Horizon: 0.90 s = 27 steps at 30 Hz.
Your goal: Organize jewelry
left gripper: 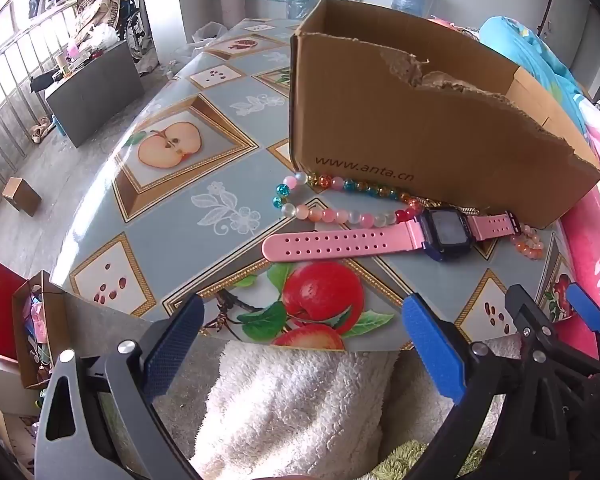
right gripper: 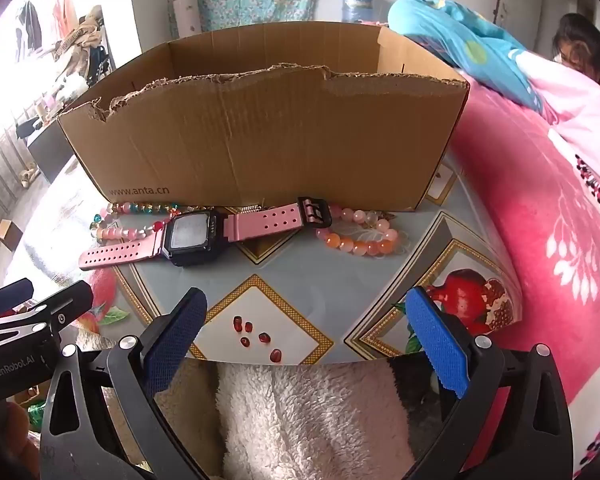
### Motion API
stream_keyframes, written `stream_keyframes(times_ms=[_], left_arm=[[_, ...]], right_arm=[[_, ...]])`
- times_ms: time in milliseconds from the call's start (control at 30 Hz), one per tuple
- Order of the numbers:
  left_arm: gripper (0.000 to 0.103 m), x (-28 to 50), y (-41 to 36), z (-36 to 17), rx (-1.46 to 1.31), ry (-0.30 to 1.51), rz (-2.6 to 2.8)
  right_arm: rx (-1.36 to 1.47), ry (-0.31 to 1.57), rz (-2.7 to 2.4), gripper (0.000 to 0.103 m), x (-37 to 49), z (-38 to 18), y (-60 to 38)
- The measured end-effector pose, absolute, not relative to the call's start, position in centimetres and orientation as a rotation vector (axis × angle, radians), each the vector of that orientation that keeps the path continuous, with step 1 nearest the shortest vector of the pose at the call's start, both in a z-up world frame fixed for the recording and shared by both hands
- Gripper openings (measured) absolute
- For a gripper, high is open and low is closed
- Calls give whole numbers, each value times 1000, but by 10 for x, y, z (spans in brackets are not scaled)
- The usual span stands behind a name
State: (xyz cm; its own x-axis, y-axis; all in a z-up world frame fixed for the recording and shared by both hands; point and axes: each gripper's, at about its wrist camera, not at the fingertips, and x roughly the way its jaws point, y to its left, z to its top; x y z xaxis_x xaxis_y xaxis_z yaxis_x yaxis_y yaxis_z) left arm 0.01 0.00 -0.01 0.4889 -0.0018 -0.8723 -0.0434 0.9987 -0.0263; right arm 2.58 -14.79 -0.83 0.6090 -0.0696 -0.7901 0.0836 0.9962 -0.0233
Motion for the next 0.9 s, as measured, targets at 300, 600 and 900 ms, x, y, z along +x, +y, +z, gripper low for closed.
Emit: stream_keyframes(times_ms=[300,600,900], left_arm=[[97,0,0,0,-49,1057,25],[97,0,1,2,-53,1060,23],[97,2,3,-1,-50,1059,23]], right_arm=[[26,908,-86,96,28,-7,-148],[25,909,-85,96,27,-5,-146],[23,907,-87,96,27,-4,-147]])
